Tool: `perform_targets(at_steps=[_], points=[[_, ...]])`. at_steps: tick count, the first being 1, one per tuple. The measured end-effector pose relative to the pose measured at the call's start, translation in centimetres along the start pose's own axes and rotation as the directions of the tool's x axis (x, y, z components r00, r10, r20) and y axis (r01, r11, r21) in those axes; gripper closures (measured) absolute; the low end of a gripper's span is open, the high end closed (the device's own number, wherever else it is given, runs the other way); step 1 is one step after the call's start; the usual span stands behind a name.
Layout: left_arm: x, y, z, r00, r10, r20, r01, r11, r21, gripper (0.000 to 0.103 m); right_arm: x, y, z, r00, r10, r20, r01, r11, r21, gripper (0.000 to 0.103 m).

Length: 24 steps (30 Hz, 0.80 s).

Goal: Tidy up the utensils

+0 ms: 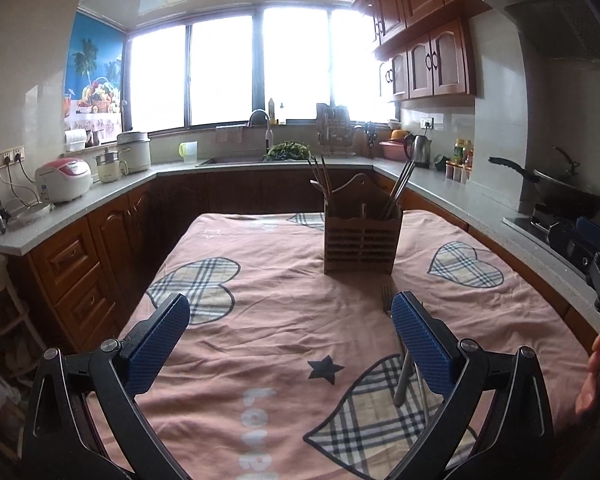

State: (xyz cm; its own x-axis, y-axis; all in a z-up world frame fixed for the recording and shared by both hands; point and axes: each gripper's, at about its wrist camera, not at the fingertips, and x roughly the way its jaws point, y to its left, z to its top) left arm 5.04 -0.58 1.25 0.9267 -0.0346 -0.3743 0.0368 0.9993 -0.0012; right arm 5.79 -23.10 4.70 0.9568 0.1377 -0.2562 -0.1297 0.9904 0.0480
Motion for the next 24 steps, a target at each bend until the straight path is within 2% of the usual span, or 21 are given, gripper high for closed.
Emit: perform_targets(at_steps=[4,8,17,24], points=[[0.9,-0.5,-2.4,1.000,0.029,-0.007,-0.029,1.000,-0.002,0.000,0.8,-0.1,-3.4,0.999,0.025,-0.023,-0.024,0.999,0.045,0.000],[1.0,-0.6,-3.5,0.999,0.053,-0.007,-0.053,0.999,0.001,0.000,1.0,-0.1,-5.5,0.999,0.009,-0.031,-0.008,0.999,0.052,0.000],[0.4,-0.9,-4.5,0.998,0.063,-0.018,-0.062,0.998,0.025,0.000,1.9,-0.6,-7.1,0.996,0.018,-0.083,-0.011,0.997,0.081,0.000],[-0.4,-0.9,-4.3,0.998,0.055,0.003,-0.055,0.998,0.023,0.000,1.5,-0.7,-7.4,0.997,0.015,-0.082,-0.007,0.996,0.092,0.000]])
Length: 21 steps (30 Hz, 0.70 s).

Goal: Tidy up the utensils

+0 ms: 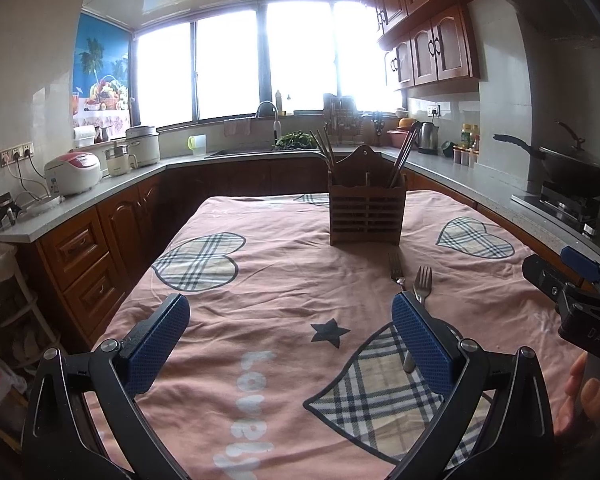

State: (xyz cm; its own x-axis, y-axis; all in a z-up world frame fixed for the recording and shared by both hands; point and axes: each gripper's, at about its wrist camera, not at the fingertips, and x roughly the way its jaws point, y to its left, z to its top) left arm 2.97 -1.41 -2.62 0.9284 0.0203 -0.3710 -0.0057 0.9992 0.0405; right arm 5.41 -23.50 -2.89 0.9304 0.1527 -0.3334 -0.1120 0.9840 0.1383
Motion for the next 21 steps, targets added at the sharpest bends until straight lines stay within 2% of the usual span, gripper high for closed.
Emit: perform_targets(at_steps=[21], points=[[-0.71,0.57,0.25,1.000,-0.001,0.019,0.002,1.000,-0.023,0.000,-0.71,-0.24,0.35,0.999,0.006,0.039,-0.006,1.000,-0.002,0.000]])
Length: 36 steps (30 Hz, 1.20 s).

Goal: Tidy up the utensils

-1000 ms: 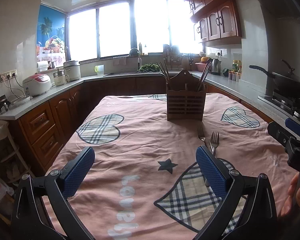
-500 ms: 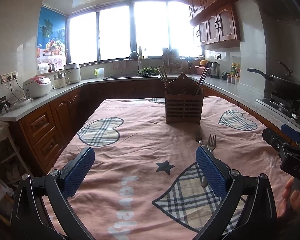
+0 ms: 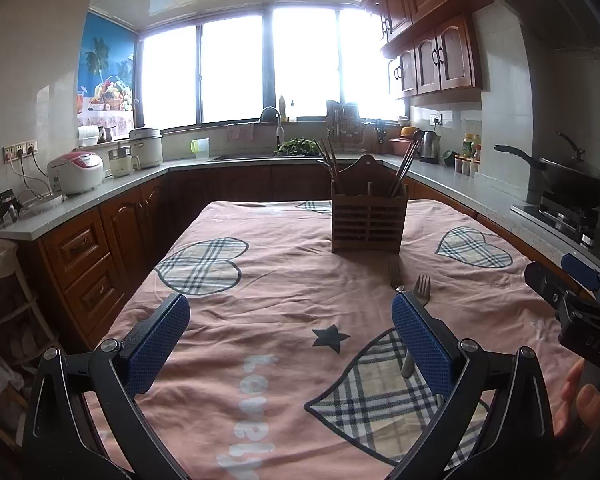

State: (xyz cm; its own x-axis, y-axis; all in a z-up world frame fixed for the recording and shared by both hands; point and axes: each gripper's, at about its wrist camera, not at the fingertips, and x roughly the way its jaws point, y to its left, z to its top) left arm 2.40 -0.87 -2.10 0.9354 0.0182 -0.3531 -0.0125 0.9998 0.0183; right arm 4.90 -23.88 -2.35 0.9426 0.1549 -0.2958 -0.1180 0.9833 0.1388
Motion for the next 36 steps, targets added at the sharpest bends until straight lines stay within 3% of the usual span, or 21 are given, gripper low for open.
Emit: perform_targets(at_steps=[36], points=[[0.09,0.11,-0.38,1.000,0.015,-0.007,-0.015,1.000,0.009,0.000,-0.28,0.73,0.05,1.000,0.017,-0.004,-0.017,1.000,-0.024,0.000]])
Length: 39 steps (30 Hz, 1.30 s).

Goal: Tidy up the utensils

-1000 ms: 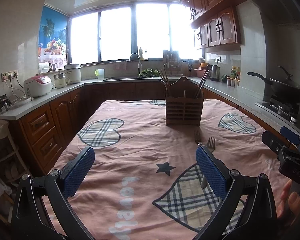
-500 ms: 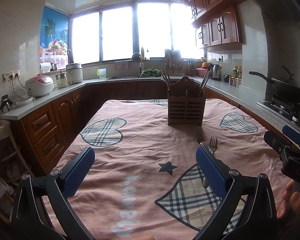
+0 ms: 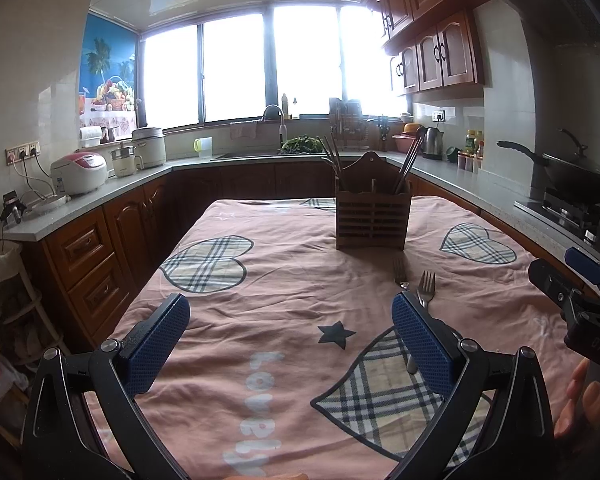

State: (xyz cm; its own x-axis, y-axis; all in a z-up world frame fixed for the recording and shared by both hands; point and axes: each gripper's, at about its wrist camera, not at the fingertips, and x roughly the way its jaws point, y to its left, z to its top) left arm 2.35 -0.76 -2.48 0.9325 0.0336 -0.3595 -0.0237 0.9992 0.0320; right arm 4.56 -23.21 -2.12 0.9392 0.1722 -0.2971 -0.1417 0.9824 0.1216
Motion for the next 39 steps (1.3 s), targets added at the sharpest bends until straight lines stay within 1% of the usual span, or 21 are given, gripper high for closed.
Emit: perform_targets(at_steps=[6,14,24,39], points=[[-0.08,-0.06,-0.06,1.000,0.012,0.004,-0.012,1.000,0.005,0.000,-0.16,-0.02,0.08,1.000,0.003,0.005,-0.003,1.000,-0.001,0.000],[-0.12,-0.04,0.03,1.000,-0.006,-0.001,0.006,1.000,0.008,0.000,-0.10,0.02,0.12,1.000,0.006,0.003,-0.006,1.000,-0.008,0.000],[-0.09,0.03,0.14,1.000,0.004,0.003,-0.004,1.000,0.009,0.000,-0.08,0.03,0.14,1.000,0.007,0.001,-0.007,1.000,-0.007,0.000],[-0.11,0.09,0.33,1.000,-0.002,0.006,0.002,1.000,0.008,0.000,-0.05,0.13,0.14,1.000,0.009,0.002,-0.009,1.000,-0.008,0.000]])
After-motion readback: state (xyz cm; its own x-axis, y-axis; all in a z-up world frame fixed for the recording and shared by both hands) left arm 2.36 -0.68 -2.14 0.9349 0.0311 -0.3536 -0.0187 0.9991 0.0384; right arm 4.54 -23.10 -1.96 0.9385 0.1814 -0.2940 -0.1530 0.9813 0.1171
